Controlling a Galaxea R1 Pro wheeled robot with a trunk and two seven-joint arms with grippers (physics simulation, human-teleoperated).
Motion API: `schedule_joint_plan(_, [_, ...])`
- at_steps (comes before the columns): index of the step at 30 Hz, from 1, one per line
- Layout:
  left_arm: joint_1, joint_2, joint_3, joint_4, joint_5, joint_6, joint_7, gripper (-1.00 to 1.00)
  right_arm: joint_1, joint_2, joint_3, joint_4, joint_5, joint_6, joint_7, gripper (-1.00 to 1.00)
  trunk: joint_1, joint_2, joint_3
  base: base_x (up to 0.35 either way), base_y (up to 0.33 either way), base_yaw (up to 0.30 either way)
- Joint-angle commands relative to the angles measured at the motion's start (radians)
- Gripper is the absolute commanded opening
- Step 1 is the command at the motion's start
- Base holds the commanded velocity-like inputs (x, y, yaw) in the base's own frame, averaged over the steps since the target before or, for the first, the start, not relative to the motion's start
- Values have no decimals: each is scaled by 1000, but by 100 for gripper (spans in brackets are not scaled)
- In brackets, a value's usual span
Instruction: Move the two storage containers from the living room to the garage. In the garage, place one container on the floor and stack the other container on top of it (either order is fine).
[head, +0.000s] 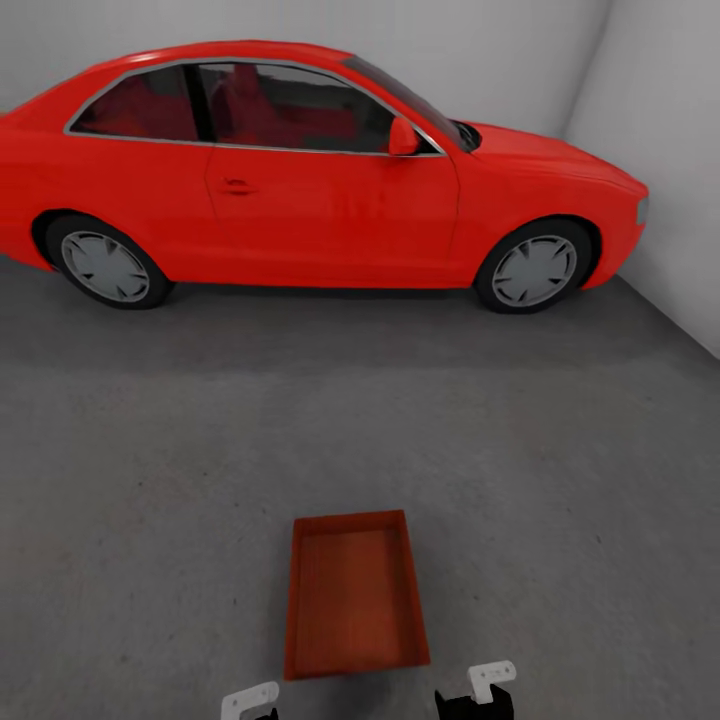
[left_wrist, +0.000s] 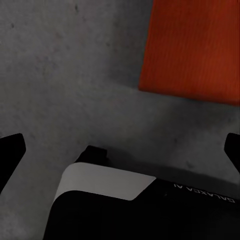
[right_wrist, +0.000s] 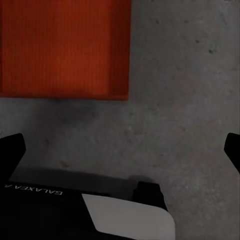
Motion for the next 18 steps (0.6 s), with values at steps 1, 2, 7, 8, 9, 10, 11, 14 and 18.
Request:
schedule_joint_plan(1, [0, -1, 1, -2, 7, 5, 2, 100, 0, 1, -4, -1, 9, 0, 5, 100, -4, 7, 4, 0, 0, 0])
schedule_joint_plan(2, [0, -1, 1, -2, 7, 5, 2, 100, 0, 1, -4, -1, 9, 0, 5, 100, -8, 14, 9, 0, 0, 0])
schedule_joint_plan(7, [0, -1, 1, -2, 7, 5, 2, 100, 0, 1, -4, -1, 9, 0, 5, 100, -27, 49, 32, 0, 0, 0])
schedule_joint_plan(8, [0, -2, 1, -2, 7, 5, 2, 100, 0, 1, -4, -1, 9, 0, 5, 100, -31, 56, 37, 0, 0, 0])
schedule_joint_plan(9, [0, -2, 1, -2, 7, 5, 2, 100, 0, 1, -4, -1, 9, 0, 5, 100, -35, 63, 42, 0, 0, 0])
schedule_joint_plan(10, [0, -2, 1, -2, 7, 5, 2, 100, 0, 1, -4, -1, 9, 0, 5, 100, -38, 70, 46, 0, 0, 0])
schedule_joint_plan(11, [0, -2, 1, -2, 7, 5, 2, 100, 0, 1, -4, -1, 9, 0, 6, 100, -42, 77, 51, 0, 0, 0])
schedule_joint_plan(14, [0, -2, 1, -2, 7, 5, 2, 100, 0, 1, -4, -1, 9, 0, 6, 100, -54, 98, 65, 0, 0, 0])
schedule_joint_plan(18, [0, -3, 1, -2, 7, 4, 2, 100, 0, 1, -4, -1, 9, 0, 6, 100, -69, 126, 84, 0, 0, 0])
